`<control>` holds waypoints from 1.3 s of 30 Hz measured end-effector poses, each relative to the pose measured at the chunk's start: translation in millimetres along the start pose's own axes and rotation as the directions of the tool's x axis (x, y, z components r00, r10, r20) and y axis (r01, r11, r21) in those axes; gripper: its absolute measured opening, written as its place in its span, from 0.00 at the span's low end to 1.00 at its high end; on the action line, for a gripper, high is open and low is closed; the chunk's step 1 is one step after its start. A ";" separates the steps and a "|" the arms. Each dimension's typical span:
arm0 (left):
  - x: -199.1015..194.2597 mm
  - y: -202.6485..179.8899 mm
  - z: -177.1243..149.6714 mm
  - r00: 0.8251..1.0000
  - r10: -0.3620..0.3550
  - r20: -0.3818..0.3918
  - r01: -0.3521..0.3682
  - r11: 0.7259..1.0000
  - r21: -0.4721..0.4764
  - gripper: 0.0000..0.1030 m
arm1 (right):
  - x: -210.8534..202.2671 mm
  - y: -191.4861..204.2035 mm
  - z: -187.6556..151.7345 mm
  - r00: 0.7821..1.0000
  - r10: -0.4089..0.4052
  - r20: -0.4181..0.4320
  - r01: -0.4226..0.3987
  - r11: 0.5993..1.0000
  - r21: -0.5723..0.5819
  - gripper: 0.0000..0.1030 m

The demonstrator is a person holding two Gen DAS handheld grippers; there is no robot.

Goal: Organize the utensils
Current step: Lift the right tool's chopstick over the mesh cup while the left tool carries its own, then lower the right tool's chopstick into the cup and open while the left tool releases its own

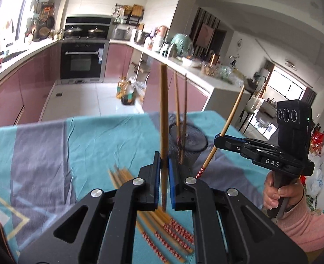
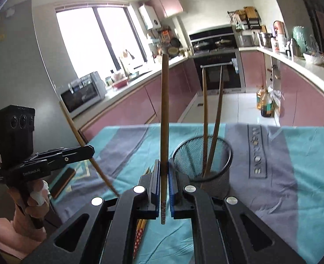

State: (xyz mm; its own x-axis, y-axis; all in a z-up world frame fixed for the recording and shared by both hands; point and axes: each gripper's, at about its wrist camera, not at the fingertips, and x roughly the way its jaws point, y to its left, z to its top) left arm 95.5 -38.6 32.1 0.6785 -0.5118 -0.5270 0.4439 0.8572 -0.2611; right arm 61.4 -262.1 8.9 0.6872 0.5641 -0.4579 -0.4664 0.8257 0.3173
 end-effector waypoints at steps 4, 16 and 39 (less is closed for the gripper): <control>0.2 -5.9 23.7 0.998 -0.028 0.047 0.028 1.000 0.003 0.07 | -11.9 -5.7 18.3 0.999 -0.005 0.052 0.005 1.000 -0.010 0.06; 11.3 -49.6 87.4 0.989 -0.067 0.128 0.055 0.994 0.094 0.07 | -27.9 -18.0 64.6 0.987 -0.030 0.155 0.035 0.999 -0.032 0.05; 104.5 -47.5 59.4 0.978 -0.049 -0.205 0.083 0.984 0.157 0.07 | 43.9 -49.8 41.3 0.991 -0.079 -0.104 0.080 0.997 0.013 0.06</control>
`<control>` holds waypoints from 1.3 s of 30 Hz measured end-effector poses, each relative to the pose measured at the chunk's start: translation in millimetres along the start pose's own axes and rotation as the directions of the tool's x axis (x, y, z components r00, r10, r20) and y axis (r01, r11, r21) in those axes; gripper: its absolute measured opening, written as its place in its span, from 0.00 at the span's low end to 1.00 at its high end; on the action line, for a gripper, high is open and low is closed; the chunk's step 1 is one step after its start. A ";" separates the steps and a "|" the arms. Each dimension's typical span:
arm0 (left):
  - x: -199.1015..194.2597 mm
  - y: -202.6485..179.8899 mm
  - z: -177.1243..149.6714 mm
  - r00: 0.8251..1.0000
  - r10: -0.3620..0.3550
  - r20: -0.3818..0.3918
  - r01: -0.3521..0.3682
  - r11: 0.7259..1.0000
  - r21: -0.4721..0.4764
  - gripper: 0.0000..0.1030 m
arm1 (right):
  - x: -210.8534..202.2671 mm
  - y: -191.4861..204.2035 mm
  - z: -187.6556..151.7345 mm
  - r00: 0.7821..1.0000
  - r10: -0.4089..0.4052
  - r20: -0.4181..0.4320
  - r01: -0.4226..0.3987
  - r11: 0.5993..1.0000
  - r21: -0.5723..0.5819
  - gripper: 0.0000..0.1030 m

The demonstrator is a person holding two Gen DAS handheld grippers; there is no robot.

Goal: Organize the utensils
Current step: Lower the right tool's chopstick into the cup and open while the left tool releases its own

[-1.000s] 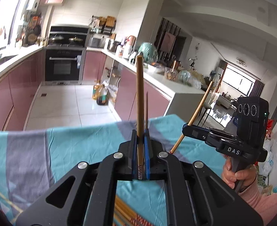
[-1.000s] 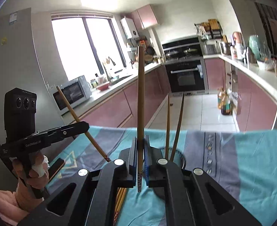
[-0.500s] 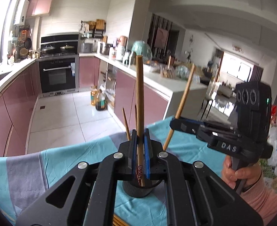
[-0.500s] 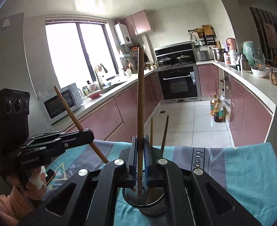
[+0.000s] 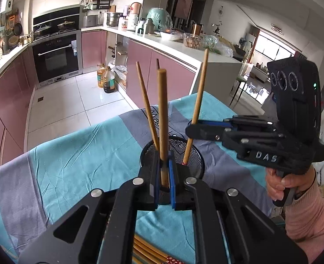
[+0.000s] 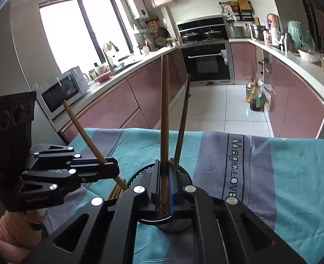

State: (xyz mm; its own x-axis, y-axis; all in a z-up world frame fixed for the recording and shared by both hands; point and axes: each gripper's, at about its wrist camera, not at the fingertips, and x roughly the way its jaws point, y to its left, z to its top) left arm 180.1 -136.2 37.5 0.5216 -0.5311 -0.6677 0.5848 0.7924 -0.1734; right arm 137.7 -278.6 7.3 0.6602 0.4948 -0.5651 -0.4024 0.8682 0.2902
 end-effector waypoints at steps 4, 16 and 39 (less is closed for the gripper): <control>7.4 6.0 6.7 1.000 0.017 -0.011 -0.017 1.000 -0.004 0.08 | 8.7 -5.1 -0.9 1.000 -0.017 -0.017 0.017 1.000 0.015 0.06; 31.3 13.6 12.3 0.997 0.070 -0.026 -0.071 0.997 -0.036 0.18 | 20.9 -16.9 5.1 0.999 -0.030 -0.016 0.031 0.997 0.070 0.13; -69.0 37.4 -93.2 0.968 0.223 0.117 -0.206 0.968 -0.142 0.45 | -19.7 56.1 -50.8 0.996 0.094 0.012 -0.091 0.986 -0.141 0.35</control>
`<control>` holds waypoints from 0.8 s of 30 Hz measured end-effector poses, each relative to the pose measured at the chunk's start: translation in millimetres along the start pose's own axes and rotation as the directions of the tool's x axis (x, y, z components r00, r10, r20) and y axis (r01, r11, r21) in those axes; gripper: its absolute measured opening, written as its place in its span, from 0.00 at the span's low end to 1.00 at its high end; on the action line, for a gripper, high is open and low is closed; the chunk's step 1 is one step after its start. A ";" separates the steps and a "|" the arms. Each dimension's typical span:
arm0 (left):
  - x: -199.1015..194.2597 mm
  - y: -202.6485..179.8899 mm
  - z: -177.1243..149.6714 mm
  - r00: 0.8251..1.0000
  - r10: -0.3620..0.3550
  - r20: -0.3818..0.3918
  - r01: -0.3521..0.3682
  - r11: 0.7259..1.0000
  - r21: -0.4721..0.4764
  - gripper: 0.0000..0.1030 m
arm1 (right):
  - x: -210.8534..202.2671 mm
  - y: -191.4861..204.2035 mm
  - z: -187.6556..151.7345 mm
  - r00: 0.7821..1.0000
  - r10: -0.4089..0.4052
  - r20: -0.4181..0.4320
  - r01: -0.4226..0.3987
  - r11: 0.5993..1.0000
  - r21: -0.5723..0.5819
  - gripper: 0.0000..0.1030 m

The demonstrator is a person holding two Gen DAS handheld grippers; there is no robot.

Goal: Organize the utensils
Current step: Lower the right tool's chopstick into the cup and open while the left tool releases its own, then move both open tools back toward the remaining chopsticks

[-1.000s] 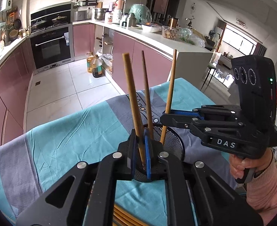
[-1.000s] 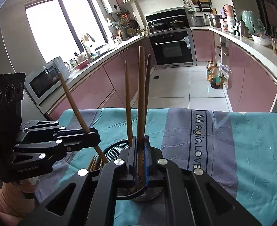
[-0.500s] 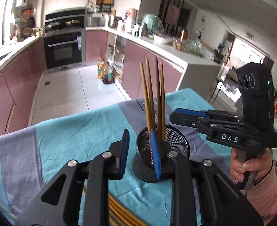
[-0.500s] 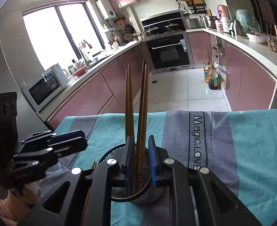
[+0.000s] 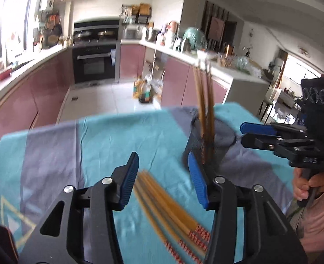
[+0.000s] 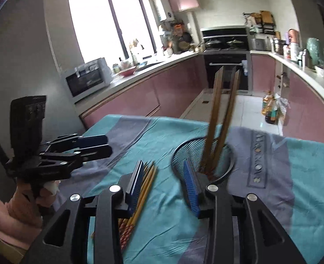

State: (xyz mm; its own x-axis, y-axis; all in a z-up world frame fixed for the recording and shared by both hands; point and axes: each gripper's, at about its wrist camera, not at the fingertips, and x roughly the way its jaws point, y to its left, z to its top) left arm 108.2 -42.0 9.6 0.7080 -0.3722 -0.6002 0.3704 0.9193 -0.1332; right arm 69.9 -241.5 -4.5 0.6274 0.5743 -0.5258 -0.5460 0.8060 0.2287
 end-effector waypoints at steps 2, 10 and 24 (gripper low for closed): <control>5.1 3.5 -18.8 0.999 0.023 -0.046 -0.024 1.000 -0.014 0.45 | 12.2 9.3 -9.5 0.999 0.000 -0.042 -0.001 1.000 -0.021 0.34; 30.5 15.8 -61.5 0.983 0.061 -0.172 -0.071 0.996 -0.054 0.45 | 65.2 24.5 -44.7 0.980 0.019 -0.199 -0.018 1.000 0.006 0.34; 53.0 15.9 -86.0 0.968 0.063 -0.243 -0.087 0.992 -0.090 0.39 | 91.0 30.6 -61.5 0.964 -0.010 -0.267 0.017 1.000 0.025 0.29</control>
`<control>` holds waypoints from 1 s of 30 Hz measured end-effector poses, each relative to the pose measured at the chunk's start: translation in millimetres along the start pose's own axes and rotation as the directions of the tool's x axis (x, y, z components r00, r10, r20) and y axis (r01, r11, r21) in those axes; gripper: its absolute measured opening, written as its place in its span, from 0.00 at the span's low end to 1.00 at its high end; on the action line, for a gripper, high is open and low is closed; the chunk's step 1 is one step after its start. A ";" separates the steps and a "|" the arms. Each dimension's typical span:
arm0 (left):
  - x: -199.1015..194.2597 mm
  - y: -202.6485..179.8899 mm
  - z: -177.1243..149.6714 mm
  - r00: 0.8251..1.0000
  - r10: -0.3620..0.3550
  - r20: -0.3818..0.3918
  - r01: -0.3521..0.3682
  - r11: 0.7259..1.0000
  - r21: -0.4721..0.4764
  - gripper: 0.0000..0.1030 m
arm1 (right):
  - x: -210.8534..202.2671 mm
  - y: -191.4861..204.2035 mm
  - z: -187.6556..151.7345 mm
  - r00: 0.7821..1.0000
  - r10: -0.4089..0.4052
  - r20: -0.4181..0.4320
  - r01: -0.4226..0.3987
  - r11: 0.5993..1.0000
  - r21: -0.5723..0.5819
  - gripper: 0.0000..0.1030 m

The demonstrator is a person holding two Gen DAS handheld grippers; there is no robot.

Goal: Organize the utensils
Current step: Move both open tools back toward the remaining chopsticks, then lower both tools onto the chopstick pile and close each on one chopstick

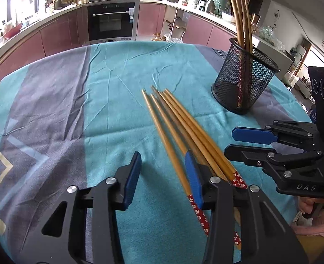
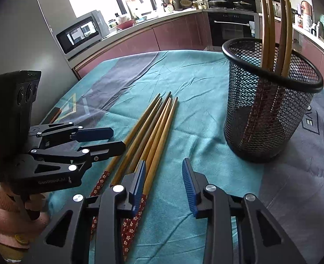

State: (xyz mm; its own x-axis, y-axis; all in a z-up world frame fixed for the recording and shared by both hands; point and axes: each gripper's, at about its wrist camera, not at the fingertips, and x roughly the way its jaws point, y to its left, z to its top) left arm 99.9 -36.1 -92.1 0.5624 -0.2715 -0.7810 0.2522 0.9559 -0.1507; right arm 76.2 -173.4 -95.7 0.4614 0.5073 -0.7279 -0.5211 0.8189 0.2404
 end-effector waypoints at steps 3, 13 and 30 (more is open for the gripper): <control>0.9 -1.5 0.3 1.000 0.013 0.002 -0.013 1.000 0.014 0.38 | 4.0 3.3 1.1 1.000 -0.013 -0.003 0.013 1.000 -0.008 0.28; 5.1 -2.9 0.7 1.000 0.024 0.000 -0.024 0.999 0.021 0.37 | 10.1 7.2 1.0 0.999 -0.034 -0.011 0.034 0.999 -0.018 0.27; 13.5 -0.2 5.2 0.999 0.054 -0.004 -0.054 0.998 0.040 0.30 | 15.3 8.6 5.1 0.993 -0.116 -0.022 0.115 0.992 -0.044 0.21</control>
State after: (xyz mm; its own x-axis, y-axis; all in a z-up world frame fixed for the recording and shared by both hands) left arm 111.4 -40.5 -99.5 0.5722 -0.2187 -0.7905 0.2527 0.9639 -0.0837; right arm 82.5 -157.2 -101.5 0.5029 0.4028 -0.7648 -0.4954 0.8594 0.1268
